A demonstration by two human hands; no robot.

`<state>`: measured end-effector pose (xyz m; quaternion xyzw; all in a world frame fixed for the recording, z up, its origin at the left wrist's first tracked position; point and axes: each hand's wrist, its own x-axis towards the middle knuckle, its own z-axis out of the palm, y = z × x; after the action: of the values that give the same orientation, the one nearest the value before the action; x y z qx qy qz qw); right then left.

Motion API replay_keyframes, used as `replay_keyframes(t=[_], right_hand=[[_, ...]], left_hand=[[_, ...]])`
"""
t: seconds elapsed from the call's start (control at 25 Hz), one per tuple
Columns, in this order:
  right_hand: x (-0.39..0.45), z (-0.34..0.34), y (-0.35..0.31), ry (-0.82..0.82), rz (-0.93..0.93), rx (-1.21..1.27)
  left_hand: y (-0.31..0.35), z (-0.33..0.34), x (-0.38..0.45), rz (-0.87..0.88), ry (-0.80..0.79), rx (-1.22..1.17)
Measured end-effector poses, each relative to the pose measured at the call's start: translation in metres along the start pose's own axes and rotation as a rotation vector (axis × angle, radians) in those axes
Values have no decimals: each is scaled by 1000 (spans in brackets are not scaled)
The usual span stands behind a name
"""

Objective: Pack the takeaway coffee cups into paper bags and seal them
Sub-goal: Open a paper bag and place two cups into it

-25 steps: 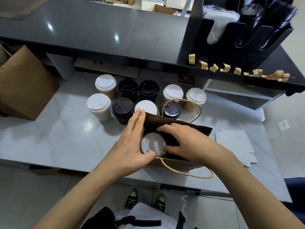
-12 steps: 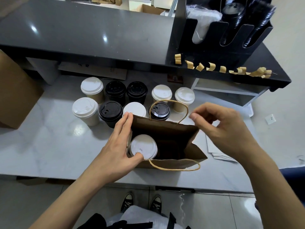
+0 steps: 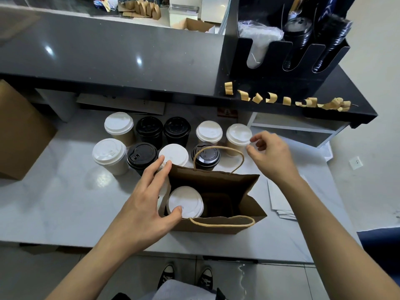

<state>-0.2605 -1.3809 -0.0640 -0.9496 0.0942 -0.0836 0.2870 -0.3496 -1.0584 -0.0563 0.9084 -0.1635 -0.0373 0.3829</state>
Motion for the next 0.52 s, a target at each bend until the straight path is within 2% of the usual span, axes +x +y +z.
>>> replay_keyframes(t=[0.32, 0.52], right_hand=[[56, 39, 7, -127, 101, -136], [74, 56, 12, -227, 163, -181]], left_hand=[[3, -3, 0, 29, 40, 46], [1, -4, 5, 49, -75, 100]])
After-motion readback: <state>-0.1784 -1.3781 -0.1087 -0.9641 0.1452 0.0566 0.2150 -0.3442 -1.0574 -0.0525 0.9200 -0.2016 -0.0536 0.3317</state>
